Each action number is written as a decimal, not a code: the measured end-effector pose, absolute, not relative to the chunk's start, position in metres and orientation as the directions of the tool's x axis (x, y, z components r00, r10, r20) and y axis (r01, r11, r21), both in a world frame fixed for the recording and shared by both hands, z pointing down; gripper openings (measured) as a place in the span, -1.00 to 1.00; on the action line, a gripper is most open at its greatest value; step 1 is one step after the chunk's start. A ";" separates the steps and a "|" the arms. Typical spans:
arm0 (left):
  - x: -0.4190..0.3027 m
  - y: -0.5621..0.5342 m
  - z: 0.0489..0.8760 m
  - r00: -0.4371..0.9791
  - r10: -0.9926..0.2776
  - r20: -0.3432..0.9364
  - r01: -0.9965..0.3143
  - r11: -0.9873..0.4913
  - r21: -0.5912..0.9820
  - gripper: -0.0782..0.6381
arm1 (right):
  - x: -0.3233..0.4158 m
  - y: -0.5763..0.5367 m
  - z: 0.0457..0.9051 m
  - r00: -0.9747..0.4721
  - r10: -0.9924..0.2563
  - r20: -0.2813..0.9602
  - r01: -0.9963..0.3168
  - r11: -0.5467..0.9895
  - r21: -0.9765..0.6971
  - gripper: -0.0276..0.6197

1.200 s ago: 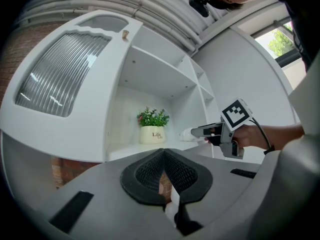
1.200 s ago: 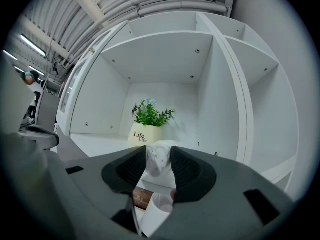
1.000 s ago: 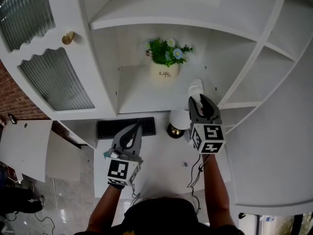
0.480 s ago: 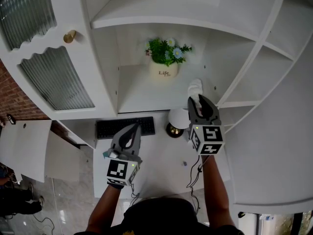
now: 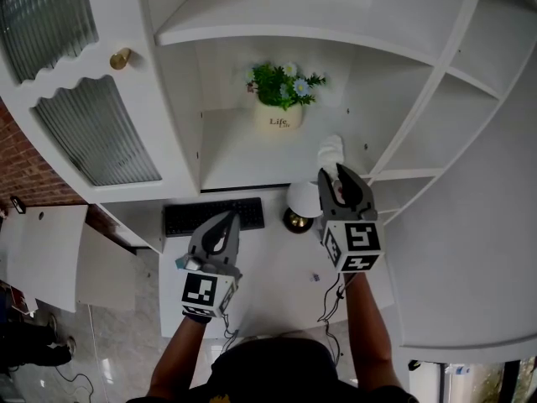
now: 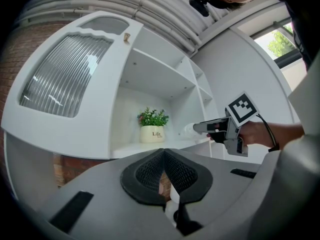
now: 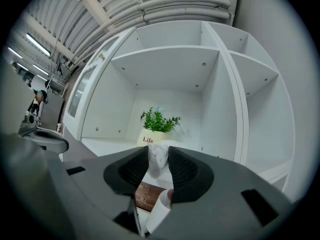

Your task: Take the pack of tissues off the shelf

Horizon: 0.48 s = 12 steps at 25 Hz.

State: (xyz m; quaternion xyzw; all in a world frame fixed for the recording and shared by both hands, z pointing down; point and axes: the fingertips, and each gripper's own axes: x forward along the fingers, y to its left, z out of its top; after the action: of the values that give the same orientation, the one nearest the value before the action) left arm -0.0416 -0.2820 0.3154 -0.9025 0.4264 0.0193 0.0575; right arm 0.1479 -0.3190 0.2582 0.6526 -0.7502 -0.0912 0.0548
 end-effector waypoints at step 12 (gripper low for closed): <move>-0.054 -0.274 0.319 0.628 -0.774 -0.077 -0.778 -0.623 -0.079 -0.77 | 0.116 -0.281 0.255 -0.212 -0.975 -0.072 -0.963 0.196 0.184 -0.53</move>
State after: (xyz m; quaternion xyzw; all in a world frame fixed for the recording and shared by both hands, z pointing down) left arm -0.0535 -0.2743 0.3185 -0.9008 0.4307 0.0179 0.0524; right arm 0.1163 -0.2813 0.2552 0.6269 -0.7728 -0.0947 0.0304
